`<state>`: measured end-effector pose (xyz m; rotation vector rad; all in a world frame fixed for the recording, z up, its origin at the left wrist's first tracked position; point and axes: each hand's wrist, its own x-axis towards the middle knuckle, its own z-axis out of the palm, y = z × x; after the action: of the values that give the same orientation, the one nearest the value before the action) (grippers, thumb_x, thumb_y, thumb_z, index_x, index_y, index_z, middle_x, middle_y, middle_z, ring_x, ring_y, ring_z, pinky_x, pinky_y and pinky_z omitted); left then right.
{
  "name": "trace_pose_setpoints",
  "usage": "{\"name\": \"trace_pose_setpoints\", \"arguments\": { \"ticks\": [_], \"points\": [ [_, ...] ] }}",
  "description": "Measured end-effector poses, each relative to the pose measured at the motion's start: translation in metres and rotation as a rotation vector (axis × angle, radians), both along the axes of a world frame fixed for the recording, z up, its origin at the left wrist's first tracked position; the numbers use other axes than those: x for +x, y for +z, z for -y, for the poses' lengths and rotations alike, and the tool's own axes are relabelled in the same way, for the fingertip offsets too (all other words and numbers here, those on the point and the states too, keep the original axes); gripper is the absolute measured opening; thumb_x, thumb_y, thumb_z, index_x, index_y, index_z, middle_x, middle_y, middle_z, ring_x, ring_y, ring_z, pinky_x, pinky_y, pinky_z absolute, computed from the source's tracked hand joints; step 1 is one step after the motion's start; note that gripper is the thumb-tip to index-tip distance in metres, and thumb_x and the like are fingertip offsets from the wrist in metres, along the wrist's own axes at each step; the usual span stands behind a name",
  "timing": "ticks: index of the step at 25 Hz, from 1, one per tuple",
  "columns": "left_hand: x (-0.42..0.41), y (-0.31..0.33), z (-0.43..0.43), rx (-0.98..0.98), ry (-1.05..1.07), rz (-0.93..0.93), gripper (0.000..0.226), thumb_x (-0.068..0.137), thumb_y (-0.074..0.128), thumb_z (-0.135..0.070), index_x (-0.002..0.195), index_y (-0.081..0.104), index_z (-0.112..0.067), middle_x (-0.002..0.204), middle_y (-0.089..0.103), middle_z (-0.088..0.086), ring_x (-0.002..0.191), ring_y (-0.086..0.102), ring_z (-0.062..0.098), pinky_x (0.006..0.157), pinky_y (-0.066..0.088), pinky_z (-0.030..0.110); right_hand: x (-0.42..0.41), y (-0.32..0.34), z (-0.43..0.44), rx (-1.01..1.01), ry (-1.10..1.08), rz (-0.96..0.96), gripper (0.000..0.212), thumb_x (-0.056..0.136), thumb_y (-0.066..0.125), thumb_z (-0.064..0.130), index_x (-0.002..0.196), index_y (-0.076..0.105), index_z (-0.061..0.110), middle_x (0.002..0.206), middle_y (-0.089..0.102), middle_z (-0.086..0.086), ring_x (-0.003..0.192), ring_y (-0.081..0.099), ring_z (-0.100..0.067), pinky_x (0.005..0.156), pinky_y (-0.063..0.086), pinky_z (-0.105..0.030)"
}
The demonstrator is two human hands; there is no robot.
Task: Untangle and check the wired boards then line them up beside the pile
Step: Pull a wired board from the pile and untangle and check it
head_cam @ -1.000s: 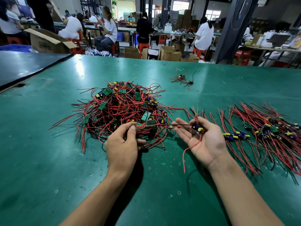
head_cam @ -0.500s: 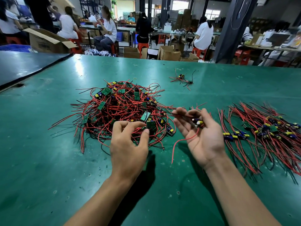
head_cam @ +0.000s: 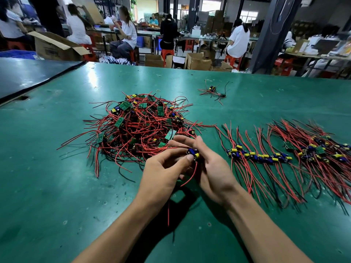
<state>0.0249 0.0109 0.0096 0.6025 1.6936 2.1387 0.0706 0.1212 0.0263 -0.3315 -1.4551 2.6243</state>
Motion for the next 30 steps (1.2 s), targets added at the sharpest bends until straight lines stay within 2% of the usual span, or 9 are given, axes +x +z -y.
{"name": "trace_pose_setpoints", "arguments": {
  "ticks": [5, 9, 11, 14, 16, 19, 25, 28, 30],
  "points": [
    [-0.002, 0.005, 0.001, 0.139, -0.006, 0.232, 0.023, 0.065, 0.079, -0.017, 0.087, 0.075, -0.010, 0.082, 0.074, 0.012, 0.066, 0.067, 0.017, 0.061, 0.054, 0.024, -0.001, -0.004, -0.001, -0.011, 0.037, -0.058, 0.047, 0.092, 0.049, 0.042, 0.126, 0.066, 0.015, 0.117, 0.068, -0.016, 0.084, 0.067, -0.023, 0.073, 0.057, -0.036],
    [-0.005, 0.009, 0.003, 0.181, 0.115, 0.291, 0.015, 0.075, 0.076, -0.005, 0.090, 0.072, -0.007, 0.084, 0.074, 0.015, 0.066, 0.068, 0.018, 0.060, 0.056, 0.023, 0.001, -0.006, -0.011, 0.176, -0.062, -0.167, 0.027, 0.087, 0.064, 0.026, 0.108, 0.076, 0.014, 0.105, 0.074, -0.011, 0.088, 0.070, -0.020, 0.085, 0.057, -0.039],
    [-0.008, 0.011, 0.005, 0.230, 0.161, 0.348, 0.015, 0.080, 0.070, 0.002, 0.094, 0.068, -0.003, 0.081, 0.074, 0.014, 0.064, 0.070, 0.017, 0.059, 0.056, 0.021, 0.002, -0.008, -0.015, 0.302, -0.115, -0.182, 0.021, 0.082, 0.069, 0.023, 0.099, 0.079, 0.018, 0.101, 0.076, -0.005, 0.090, 0.069, -0.014, 0.087, 0.051, -0.036],
    [-0.013, 0.013, 0.008, 0.304, 0.190, 0.440, 0.021, 0.082, 0.068, 0.004, 0.101, 0.065, -0.002, 0.080, 0.074, 0.014, 0.064, 0.071, 0.016, 0.059, 0.058, 0.021, 0.004, -0.012, -0.015, 0.423, -0.125, -0.205, 0.015, 0.081, 0.076, 0.013, 0.092, 0.080, 0.021, 0.094, 0.077, 0.000, 0.085, 0.069, -0.007, 0.077, 0.051, -0.021],
    [-0.015, 0.015, 0.009, 0.336, 0.176, 0.485, 0.027, 0.081, 0.068, 0.005, 0.106, 0.063, -0.002, 0.082, 0.074, 0.014, 0.065, 0.071, 0.017, 0.060, 0.058, 0.021, 0.005, -0.013, -0.013, 0.511, -0.121, -0.224, 0.025, 0.083, 0.074, -0.001, 0.088, 0.079, 0.023, 0.090, 0.077, 0.002, 0.082, 0.070, -0.004, 0.073, 0.052, -0.014],
    [-0.018, 0.017, 0.010, 0.331, 0.135, 0.500, 0.037, 0.070, 0.072, 0.001, 0.105, 0.065, -0.006, 0.084, 0.073, 0.013, 0.067, 0.071, 0.016, 0.058, 0.057, 0.021, 0.005, -0.013, -0.009, 0.533, -0.128, -0.229, 0.030, 0.082, 0.074, -0.009, 0.086, 0.074, 0.021, 0.090, 0.077, 0.001, 0.080, 0.070, -0.007, 0.073, 0.053, -0.016],
    [-0.012, 0.015, 0.009, 0.250, 0.026, 0.430, 0.045, 0.055, 0.082, -0.014, 0.097, 0.067, -0.012, 0.089, 0.069, 0.008, 0.070, 0.063, 0.015, 0.064, 0.051, 0.026, 0.005, -0.012, -0.007, 0.534, -0.191, -0.239, 0.024, 0.078, 0.081, 0.000, 0.087, 0.064, 0.015, 0.078, 0.071, 0.003, 0.073, 0.067, -0.008, 0.069, 0.054, -0.019],
    [-0.012, 0.017, 0.010, 0.224, -0.007, 0.411, 0.038, 0.054, 0.084, -0.023, 0.089, 0.071, -0.018, 0.086, 0.072, 0.003, 0.071, 0.063, 0.013, 0.065, 0.046, 0.026, 0.006, -0.011, -0.005, 0.523, -0.169, -0.238, 0.017, 0.075, 0.084, 0.021, 0.085, 0.069, 0.021, 0.080, 0.073, -0.001, 0.077, 0.069, -0.010, 0.072, 0.054, -0.020],
    [-0.011, 0.019, 0.012, 0.214, -0.011, 0.409, 0.028, 0.055, 0.082, -0.023, 0.081, 0.074, -0.020, 0.083, 0.073, 0.001, 0.067, 0.065, 0.010, 0.059, 0.047, 0.021, 0.005, -0.011, -0.004, 0.498, -0.169, -0.242, 0.009, 0.078, 0.079, 0.030, 0.084, 0.073, 0.026, 0.081, 0.074, 0.001, 0.078, 0.069, -0.009, 0.072, 0.053, -0.018]
  ]
}}
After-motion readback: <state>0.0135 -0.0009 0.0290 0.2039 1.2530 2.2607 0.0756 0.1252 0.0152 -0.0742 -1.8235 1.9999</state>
